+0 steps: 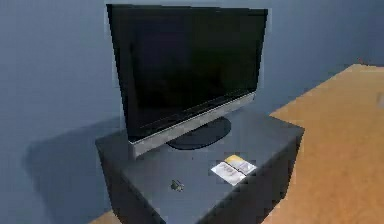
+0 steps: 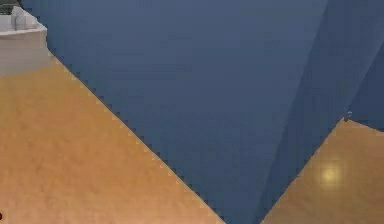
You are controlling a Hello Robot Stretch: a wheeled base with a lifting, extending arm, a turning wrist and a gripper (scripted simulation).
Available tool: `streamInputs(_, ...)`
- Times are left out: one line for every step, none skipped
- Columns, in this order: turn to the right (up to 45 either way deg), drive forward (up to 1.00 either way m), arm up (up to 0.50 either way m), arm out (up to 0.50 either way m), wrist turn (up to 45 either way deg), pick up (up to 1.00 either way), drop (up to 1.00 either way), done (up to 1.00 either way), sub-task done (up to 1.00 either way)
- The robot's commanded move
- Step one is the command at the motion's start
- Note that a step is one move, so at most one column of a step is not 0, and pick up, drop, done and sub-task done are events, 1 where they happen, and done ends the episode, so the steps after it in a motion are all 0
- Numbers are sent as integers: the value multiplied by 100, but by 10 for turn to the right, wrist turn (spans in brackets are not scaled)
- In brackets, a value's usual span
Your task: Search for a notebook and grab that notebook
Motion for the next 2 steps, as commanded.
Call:
streamInputs(-450,0,0,0,0,0,0,0,0)
streamInputs(-300,0,0,0,0,0,0,0,0)
